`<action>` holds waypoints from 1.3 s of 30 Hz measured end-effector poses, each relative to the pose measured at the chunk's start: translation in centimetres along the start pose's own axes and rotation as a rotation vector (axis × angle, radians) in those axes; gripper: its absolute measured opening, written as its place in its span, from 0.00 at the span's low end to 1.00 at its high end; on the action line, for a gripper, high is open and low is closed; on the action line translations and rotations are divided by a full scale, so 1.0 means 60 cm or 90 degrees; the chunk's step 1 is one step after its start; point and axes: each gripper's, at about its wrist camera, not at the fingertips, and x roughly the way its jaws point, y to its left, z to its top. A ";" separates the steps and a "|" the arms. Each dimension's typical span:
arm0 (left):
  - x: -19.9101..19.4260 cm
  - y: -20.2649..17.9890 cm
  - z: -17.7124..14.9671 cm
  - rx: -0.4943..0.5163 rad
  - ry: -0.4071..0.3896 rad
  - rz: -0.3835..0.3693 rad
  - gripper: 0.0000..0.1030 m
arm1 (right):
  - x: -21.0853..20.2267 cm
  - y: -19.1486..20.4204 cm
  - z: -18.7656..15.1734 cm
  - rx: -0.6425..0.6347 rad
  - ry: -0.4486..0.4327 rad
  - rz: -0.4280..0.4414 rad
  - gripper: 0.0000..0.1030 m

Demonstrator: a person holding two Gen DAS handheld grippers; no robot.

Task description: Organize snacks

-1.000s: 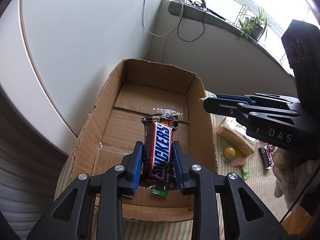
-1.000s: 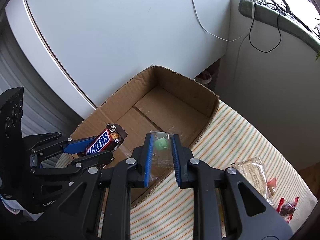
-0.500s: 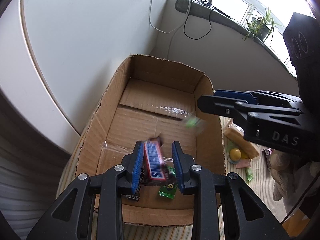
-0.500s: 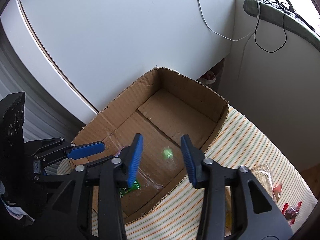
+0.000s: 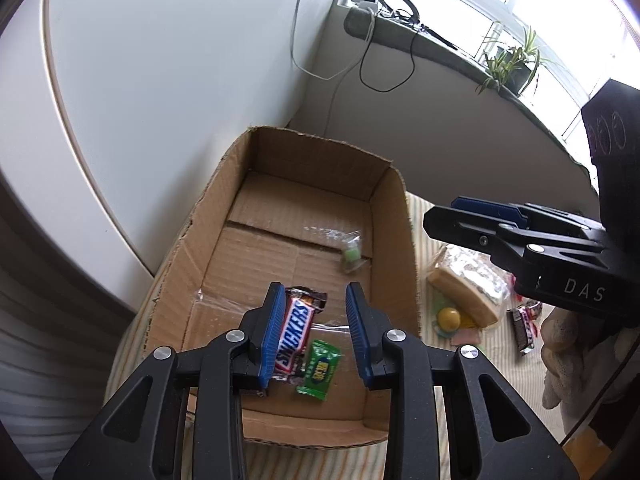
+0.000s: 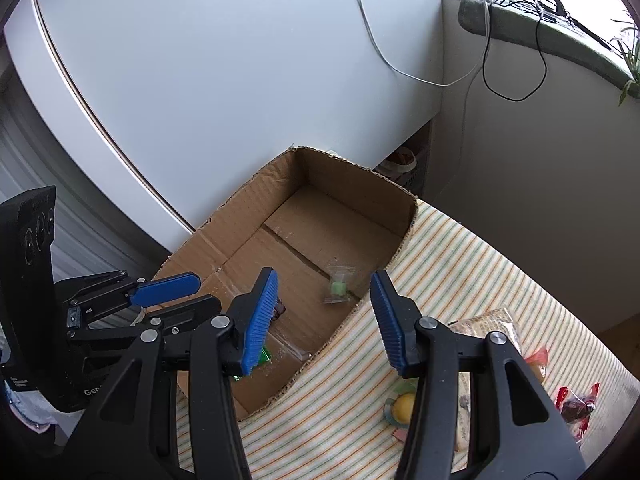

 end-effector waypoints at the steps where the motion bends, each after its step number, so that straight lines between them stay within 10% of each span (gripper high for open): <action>1: -0.002 -0.006 0.001 0.003 -0.001 -0.005 0.29 | -0.008 -0.008 -0.005 0.007 -0.003 -0.003 0.49; 22: -0.012 -0.150 -0.022 0.094 0.021 -0.109 0.29 | -0.184 -0.233 -0.214 0.188 0.008 -0.138 0.49; 39: 0.082 -0.266 -0.113 0.150 0.173 -0.172 0.29 | -0.174 -0.268 -0.306 0.229 0.069 -0.143 0.49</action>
